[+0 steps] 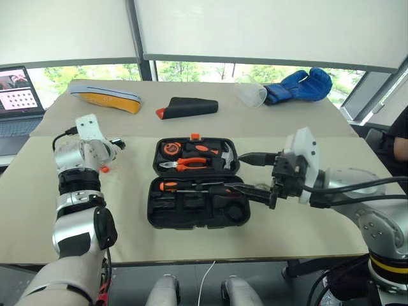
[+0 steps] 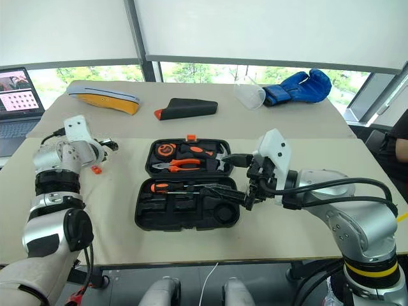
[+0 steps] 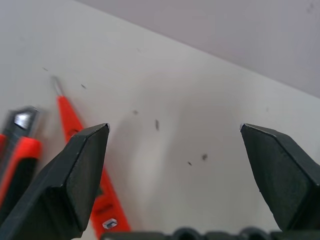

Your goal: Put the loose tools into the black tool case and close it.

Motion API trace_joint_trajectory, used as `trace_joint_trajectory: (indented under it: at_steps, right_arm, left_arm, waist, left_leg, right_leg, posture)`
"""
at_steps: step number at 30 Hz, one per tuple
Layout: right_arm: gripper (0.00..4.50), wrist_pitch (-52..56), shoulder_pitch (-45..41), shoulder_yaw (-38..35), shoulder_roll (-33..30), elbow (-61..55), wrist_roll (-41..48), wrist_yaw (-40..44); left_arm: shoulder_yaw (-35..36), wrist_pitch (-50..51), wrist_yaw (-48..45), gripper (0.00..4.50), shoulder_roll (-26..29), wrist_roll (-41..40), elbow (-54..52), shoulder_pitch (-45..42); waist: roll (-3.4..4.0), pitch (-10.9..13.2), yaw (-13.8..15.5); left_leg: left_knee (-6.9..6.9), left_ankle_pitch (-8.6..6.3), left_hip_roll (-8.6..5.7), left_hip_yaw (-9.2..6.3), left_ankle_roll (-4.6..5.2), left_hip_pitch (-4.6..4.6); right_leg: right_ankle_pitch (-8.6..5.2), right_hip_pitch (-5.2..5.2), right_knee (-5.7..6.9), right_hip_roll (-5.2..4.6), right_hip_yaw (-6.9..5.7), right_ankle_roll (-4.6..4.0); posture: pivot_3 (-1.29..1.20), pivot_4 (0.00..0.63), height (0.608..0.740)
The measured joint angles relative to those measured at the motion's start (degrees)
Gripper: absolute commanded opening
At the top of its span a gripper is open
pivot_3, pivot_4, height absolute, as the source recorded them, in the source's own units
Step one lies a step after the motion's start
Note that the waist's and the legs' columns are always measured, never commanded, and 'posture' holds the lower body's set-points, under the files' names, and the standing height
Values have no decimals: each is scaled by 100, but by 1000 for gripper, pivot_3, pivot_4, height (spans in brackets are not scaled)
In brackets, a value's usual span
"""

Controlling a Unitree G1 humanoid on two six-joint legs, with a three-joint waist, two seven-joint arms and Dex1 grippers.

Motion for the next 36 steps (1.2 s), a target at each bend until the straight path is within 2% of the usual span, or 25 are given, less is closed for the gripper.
trace_joint_trajectory:
  at_steps: [5, 14, 17, 18, 21, 26, 27, 32, 33, 36]
  right_arm:
    - [4473, -11, 34, 12, 0, -2, -1, 4]
    - [4473, -45, 1, 64, 0, -2, -1, 15]
    - [4500, -45, 9, 56, -6, -17, 2, 9]
    - [4500, -44, 16, 51, -15, -38, 4, 7]
    - [4500, -44, 43, 23, -52, -128, 37, 1]
    - [4500, -44, 64, -87, -91, -203, 221, -71]
    - [4500, -44, 72, -108, -107, -203, 221, -81]
    - [4500, -43, 180, -210, -261, -204, 313, -75]
    - [4500, -42, 213, -229, -302, -205, 378, -45]
    - [4500, -41, 305, -295, -416, -208, 459, 45]
  left_arm:
    - [209, 293, 265, 4500, -37, -22, -155, 222]
    - [386, 123, 508, 4500, -127, -66, 422, 24]
    - [423, 3, 585, 3806, -125, -66, 598, -42]
    - [451, -16, 615, 3361, -114, -66, 654, -56]
    - [510, -107, 646, 2427, -62, -66, 801, -95]
    - [449, -324, 534, 626, 46, -64, 1057, -132]
    - [427, -349, 500, 473, 56, -64, 1089, -142]
    - [-46, -499, -193, 451, 231, 20, 1383, -213]
    - [-322, -535, -613, 451, 327, 95, 1453, -244]
    - [-1505, -899, -2783, 451, 722, 337, 1437, -292]
  waist:
    - [-1, 1, 7]
    - [-8, 5, 34]
    - [-8, 4, 37]
    - [-8, 4, 41]
    - [-7, 4, 55]
    - [-8, 4, 90]
    - [-8, 4, 96]
    - [-10, 6, 100]
    - [-13, 8, 90]
    - [-21, 12, 57]
  left_leg:
    - [-2, 0, 0, 0, 0, 1]
    - [0, 3, -3, -1, -3, 3]
    - [0, 4, -3, -1, -5, 4]
    - [0, 5, -3, -1, -6, 4]
    - [0, 9, -4, -1, -12, 5]
    - [0, 22, -3, -1, -24, 5]
    - [0, 24, -3, 0, -25, 5]
    - [-1, 27, -2, 0, -27, 4]
    - [-1, 28, -2, 0, -29, 3]
    - [-10, 32, -2, 0, -37, -3]
  right_leg:
    - [0, -1, 2, 0, -2, 0]
    - [4, 4, 2, -2, -4, 8]
    - [4, 5, 4, -2, -3, 8]
    - [4, 5, 5, -3, -4, 8]
    - [5, 7, 6, -4, -6, 11]
    - [11, 8, 3, -5, -9, 25]
    - [11, 8, 2, -5, -9, 28]
    - [15, 5, -2, -4, -10, 34]
    - [15, 3, -3, -3, -10, 33]
    - [34, -1, -16, -2, -10, -1]
  posture:
    - [0, 150, 740]
    - [0, 150, 740]
    - [0, 150, 740]
    - [0, 150, 740]
    - [0, 150, 740]
    - [0, 150, 740]
    - [0, 150, 740]
    - [0, 150, 740]
    - [0, 150, 740]
    - [0, 150, 740]
